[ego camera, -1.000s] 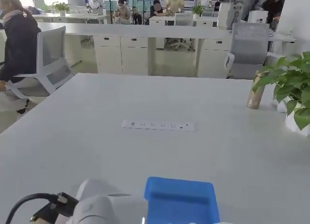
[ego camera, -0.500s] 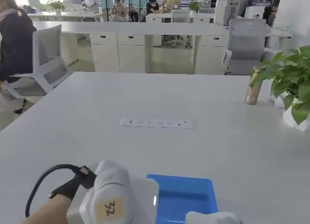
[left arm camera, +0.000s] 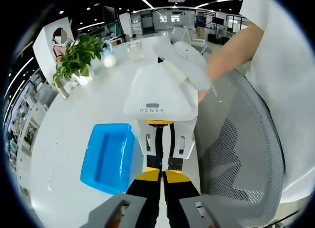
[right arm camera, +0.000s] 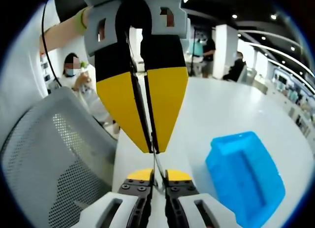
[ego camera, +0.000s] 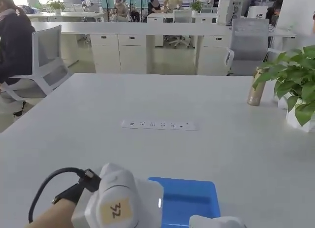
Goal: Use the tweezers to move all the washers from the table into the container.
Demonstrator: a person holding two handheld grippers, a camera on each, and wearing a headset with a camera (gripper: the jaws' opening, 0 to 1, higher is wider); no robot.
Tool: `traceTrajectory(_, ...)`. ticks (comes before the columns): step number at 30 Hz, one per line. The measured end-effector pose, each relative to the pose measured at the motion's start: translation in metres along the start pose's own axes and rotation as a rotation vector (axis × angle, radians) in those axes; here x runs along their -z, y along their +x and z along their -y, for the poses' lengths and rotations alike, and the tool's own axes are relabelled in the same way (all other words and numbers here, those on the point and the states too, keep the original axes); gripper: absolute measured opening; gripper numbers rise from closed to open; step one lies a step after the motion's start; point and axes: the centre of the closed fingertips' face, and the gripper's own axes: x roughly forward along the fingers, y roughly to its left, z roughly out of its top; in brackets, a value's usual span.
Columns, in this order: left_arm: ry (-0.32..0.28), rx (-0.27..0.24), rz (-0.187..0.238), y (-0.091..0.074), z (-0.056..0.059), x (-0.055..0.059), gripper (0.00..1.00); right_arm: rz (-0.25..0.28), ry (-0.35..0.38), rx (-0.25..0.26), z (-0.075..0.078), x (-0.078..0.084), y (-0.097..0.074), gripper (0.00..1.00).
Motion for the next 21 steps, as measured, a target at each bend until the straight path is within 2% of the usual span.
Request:
traceTrajectory(2,-0.025,-0.029,0.039,0.0,-0.002,-0.002,0.0,0.004,0.035,0.007,0.002,0.001,0.0,0.04)
traceTrajectory(3,-0.065,-0.062,0.077,-0.001,-0.004,-0.003,0.0,0.008,0.05,0.011,0.002,0.001,0.0,0.04)
traceTrajectory(6,-0.149,-0.093,0.167,-0.007,-0.004,-0.008,0.03,0.01,0.065,0.026,0.004,0.002,-0.001,0.03)
traceTrajectory(7,-0.188,-0.118,0.205,-0.011,-0.007,-0.008,0.05,0.01,0.068,0.027,0.003,0.002,-0.001,0.03)
traceTrajectory(9,-0.261,-0.136,0.261,-0.016,-0.007,-0.008,0.08,0.007,0.068,0.03,0.003,0.001,-0.002,0.03)
traceTrajectory(12,-0.354,-0.18,0.301,-0.022,-0.007,-0.001,0.19,0.005,0.076,0.03,0.004,0.001,-0.001,0.03)
traceTrajectory(14,-0.391,-0.227,0.314,-0.025,-0.008,0.004,0.28,0.005,0.1,0.029,0.006,0.001,-0.001,0.03)
traceTrajectory(15,-0.411,-0.248,0.328,-0.026,-0.007,0.005,0.32,0.007,0.138,0.026,0.006,0.001,-0.001,0.03)
traceTrajectory(18,-0.508,-0.308,0.42,-0.031,0.002,0.004,0.43,0.018,0.215,0.031,0.01,0.001,-0.003,0.03)
traceTrajectory(19,-0.521,-0.32,0.433,-0.032,0.005,0.005,0.46,0.02,0.227,0.032,0.012,0.0,-0.004,0.03)
traceTrajectory(21,-0.554,-0.375,0.457,-0.033,0.008,0.007,0.54,0.029,0.247,0.034,0.012,-0.003,-0.007,0.03)
